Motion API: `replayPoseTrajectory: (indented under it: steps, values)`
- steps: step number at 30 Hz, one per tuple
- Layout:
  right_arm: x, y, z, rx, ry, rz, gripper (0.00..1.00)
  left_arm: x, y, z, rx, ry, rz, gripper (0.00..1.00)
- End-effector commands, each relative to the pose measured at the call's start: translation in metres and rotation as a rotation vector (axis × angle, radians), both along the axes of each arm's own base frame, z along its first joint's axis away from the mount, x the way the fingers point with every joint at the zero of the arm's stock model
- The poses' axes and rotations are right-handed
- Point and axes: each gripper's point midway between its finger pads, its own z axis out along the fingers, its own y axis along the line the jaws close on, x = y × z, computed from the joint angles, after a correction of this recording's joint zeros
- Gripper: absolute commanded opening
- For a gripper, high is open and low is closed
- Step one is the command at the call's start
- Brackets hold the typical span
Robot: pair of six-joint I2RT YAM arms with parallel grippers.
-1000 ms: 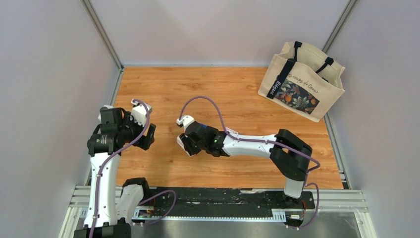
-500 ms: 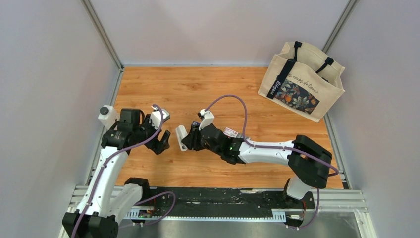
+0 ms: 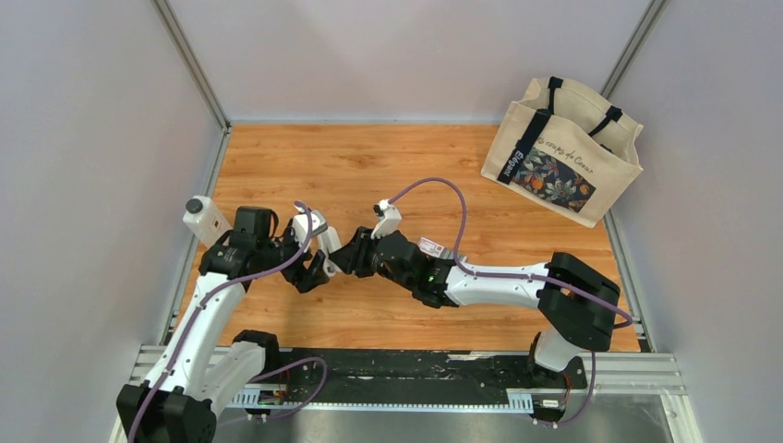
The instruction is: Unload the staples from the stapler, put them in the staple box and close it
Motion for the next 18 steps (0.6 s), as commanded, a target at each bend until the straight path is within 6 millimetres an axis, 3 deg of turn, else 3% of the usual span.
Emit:
replayPoseTrajectory:
  steps: [1, 8, 18]
  values:
    - [-0.003, 0.006, 0.043, 0.149, -0.027, 0.001, 0.03, 0.012, -0.005, 0.003, -0.005, -0.088, -0.053, 0.83]
    - [-0.01, 0.009, 0.045, 0.173, -0.021, 0.022, 0.03, 0.021, -0.005, 0.002, -0.004, -0.104, -0.041, 0.7]
    - [-0.014, 0.016, 0.046, 0.207, -0.021, 0.036, 0.02, 0.011, -0.015, 0.006, -0.071, -0.056, -0.048, 0.72]
